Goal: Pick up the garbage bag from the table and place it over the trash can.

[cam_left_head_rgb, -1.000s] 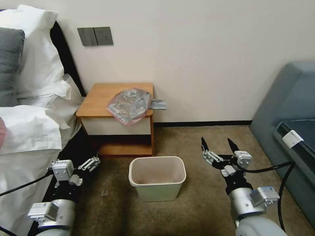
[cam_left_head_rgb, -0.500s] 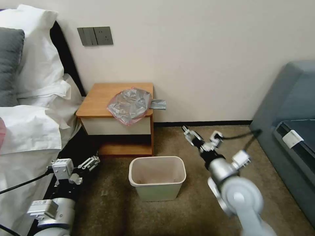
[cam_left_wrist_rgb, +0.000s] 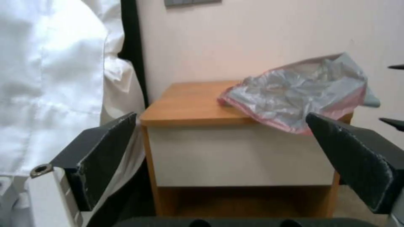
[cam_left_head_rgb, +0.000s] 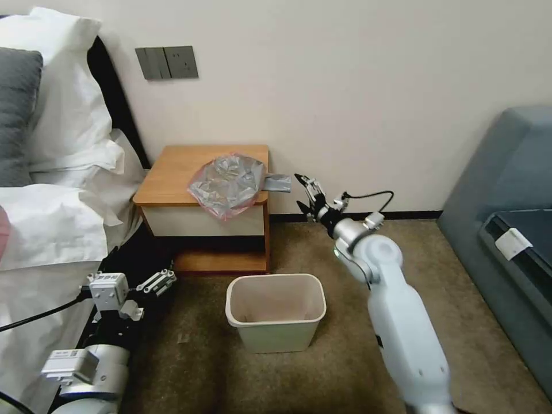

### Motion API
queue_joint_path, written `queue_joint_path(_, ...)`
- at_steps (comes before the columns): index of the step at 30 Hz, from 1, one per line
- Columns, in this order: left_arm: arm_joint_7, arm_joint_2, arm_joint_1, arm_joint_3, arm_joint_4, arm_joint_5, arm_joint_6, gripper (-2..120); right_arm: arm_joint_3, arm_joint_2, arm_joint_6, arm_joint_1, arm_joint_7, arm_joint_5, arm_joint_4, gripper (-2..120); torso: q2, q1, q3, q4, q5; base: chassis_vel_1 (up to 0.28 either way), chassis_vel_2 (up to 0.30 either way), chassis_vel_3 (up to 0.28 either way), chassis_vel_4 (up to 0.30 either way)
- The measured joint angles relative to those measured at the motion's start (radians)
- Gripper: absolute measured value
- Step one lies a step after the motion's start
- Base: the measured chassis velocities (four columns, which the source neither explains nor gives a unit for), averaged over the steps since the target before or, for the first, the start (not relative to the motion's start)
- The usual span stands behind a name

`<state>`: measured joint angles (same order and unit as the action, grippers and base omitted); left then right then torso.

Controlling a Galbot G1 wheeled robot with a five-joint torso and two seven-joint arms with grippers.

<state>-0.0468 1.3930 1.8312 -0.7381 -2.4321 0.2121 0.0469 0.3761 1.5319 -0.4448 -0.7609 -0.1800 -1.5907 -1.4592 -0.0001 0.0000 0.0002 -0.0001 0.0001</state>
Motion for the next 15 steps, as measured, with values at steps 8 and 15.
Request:
queue_joint_path(8,0.000,0.014,0.000,0.008,0.017,-0.015,-0.004,100,-0.015,0.036,0.017,0.047,0.066,0.060,0.097,90,0.000,0.000,0.000,0.0002,-0.0002,0.000,0.000,0.000,0.000)
queue_joint_path(15,0.003,0.030,-0.002,0.025,0.041,-0.040,-0.012,100,-0.038,0.034,0.009,0.049,0.101,0.093,0.096,63,0.000,0.000,0.000,0.0001,-0.0001,0.000,0.000,0.000,0.000)
